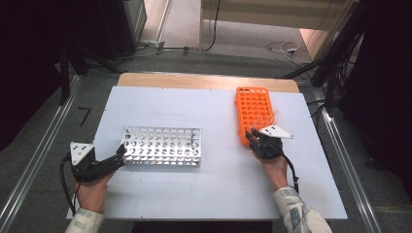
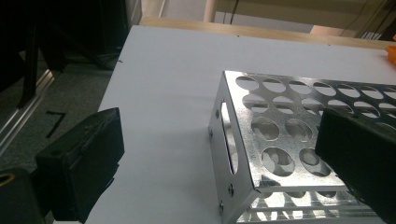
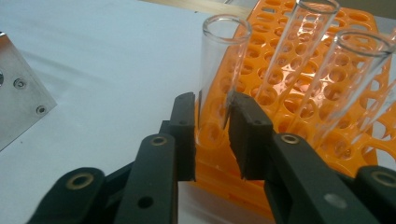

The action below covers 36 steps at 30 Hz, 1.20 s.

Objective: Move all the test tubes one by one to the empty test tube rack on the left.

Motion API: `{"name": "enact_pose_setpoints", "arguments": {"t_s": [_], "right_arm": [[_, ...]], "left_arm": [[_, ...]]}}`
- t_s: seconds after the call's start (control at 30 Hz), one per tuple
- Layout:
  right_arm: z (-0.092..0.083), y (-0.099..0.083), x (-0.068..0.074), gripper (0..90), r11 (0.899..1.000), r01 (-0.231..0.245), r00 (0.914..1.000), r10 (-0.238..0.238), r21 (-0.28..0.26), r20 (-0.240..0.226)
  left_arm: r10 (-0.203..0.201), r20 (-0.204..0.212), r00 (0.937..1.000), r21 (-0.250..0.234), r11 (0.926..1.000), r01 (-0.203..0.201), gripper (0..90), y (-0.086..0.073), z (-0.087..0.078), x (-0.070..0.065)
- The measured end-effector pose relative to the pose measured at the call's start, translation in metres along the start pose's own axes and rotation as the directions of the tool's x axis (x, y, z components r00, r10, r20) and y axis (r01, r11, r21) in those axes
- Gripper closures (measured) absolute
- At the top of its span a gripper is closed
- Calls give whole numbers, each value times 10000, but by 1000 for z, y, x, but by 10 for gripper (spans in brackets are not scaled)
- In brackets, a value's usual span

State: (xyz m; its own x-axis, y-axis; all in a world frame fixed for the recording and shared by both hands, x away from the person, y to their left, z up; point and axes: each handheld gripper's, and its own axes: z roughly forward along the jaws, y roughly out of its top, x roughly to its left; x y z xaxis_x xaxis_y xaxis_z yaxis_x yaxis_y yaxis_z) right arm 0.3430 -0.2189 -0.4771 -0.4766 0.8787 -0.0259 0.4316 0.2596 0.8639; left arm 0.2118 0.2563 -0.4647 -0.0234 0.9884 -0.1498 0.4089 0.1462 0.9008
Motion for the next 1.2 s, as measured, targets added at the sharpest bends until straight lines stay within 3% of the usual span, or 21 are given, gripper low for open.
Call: {"name": "enact_pose_setpoints", "arguments": {"t_s": [0.3,0.53,0.7,1.07,1.2], "right_arm": [[-2,3,1,729,9998,22,9999,-20,-173,106],[-17,13,3,732,9960,68,9996,-44,-887,271],[-24,17,5,734,9944,8,9998,12,-1061,194],[-39,21,22,735,9949,267,9970,-336,-970,-693],[-46,20,37,735,9949,514,9892,-627,-873,-1324]], "left_arm": [[-33,22,10000,10,10000,33,12,0,-1,0],[-18,260,9997,-42,10000,19,21,2,-3,-3],[37,508,9987,-69,10000,-34,33,4,-7,-6],[518,1390,9889,-110,9987,-508,47,7,-14,-29],[722,1755,9818,-184,9974,-701,53,8,-17,-42]]}}
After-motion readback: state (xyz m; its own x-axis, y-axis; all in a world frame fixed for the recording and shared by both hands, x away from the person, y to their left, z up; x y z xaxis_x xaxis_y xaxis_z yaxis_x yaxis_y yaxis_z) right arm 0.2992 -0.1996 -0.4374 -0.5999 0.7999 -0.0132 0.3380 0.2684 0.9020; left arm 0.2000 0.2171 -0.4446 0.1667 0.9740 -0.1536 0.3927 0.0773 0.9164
